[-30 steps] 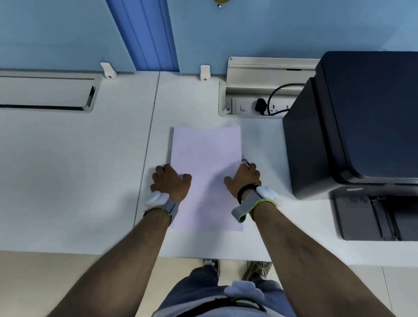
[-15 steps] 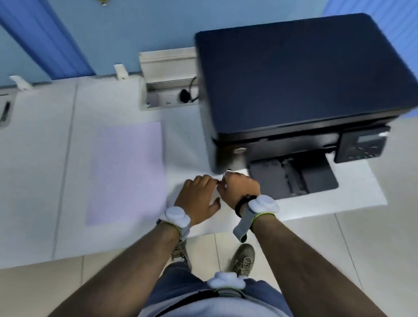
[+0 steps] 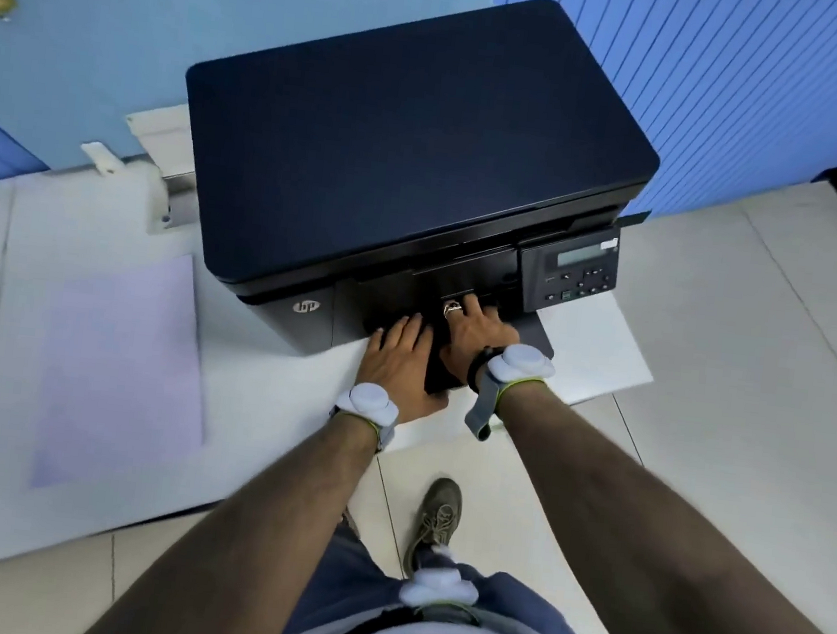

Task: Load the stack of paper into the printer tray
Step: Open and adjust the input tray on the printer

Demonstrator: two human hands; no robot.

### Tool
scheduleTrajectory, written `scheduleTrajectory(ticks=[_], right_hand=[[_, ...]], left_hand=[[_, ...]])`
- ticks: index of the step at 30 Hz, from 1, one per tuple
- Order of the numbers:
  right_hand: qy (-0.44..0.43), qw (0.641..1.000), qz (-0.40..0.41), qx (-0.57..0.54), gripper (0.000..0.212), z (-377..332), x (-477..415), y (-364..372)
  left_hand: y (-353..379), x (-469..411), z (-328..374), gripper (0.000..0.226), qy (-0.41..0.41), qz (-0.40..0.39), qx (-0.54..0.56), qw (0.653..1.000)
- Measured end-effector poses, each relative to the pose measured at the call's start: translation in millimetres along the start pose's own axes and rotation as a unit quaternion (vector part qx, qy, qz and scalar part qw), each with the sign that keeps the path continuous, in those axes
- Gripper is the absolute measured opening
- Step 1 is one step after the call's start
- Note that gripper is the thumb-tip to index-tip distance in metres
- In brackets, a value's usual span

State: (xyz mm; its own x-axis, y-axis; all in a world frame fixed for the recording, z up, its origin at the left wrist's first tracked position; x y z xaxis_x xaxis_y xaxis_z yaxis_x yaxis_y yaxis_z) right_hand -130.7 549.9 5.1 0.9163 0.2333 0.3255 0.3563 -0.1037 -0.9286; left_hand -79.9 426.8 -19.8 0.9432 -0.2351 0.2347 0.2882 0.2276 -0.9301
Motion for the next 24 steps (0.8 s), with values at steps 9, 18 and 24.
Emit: scheduleTrajectory(ticks=[9,18,24], right_hand=[[-0.038,0.997,0.046,0.054,0.041,14,40,10],[-0.047,0.989,0.133,0.047,0.033,35,115,38],[-0.033,0.988,0.148,0.04,0.042,27,119,29]], left_hand=[[7,3,3,0.099,-0.008,-0.001,-0.007,1.0],[19,6,4,0.093,-0.028,0.0,-0.04,0.999],[12,8,1,0.09,-0.025,-0.002,-0.031,0.999]])
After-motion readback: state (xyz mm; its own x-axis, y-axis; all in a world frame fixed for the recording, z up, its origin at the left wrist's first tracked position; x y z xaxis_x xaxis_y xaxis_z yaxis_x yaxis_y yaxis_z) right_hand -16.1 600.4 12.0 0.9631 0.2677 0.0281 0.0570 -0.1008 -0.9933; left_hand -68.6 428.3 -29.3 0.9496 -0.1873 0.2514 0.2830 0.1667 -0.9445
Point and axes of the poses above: each hand's wrist, its own x-axis away from the middle knuckle, its own y-axis out of the palm, z = x × y, the point moved 2 cm from there along -x, towards the middle knuckle, and after that the axes turned 1 degree about x, right-handed, at the moved point
